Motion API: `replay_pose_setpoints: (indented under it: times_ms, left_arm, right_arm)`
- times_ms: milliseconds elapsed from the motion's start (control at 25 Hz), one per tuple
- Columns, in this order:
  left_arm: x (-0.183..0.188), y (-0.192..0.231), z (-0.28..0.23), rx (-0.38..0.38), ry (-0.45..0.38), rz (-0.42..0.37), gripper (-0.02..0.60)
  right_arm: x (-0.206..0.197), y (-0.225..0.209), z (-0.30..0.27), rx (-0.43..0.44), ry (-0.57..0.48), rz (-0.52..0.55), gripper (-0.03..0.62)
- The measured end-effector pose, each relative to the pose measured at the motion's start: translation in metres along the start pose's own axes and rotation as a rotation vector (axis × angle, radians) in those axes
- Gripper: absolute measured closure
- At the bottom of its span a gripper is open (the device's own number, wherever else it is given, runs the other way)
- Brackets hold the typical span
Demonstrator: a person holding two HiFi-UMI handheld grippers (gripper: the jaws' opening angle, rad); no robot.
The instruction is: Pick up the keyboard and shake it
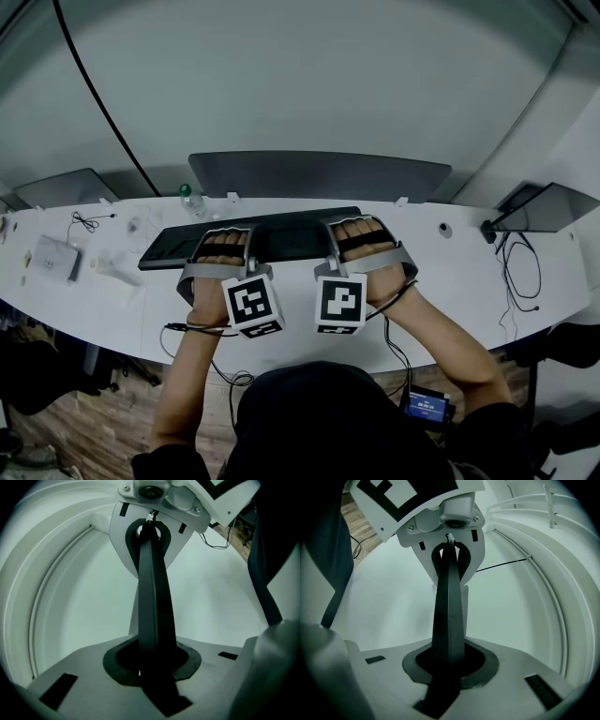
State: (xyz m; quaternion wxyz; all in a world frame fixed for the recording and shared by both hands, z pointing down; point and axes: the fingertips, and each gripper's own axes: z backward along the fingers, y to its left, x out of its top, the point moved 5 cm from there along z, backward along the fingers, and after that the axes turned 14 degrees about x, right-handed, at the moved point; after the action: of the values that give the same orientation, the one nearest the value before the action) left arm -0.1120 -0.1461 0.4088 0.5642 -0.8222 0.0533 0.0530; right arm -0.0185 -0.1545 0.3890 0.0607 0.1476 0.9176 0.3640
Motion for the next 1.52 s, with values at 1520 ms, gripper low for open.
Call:
replay_pose_setpoints:
  times_ms: [1520]
  left_arm:
    - [-0.066,0.014,0.009,0.188,0.073,-0.045,0.329]
  right_arm:
    - [-0.062,-0.01,0.017,-0.089,0.02,-0.119,0.503]
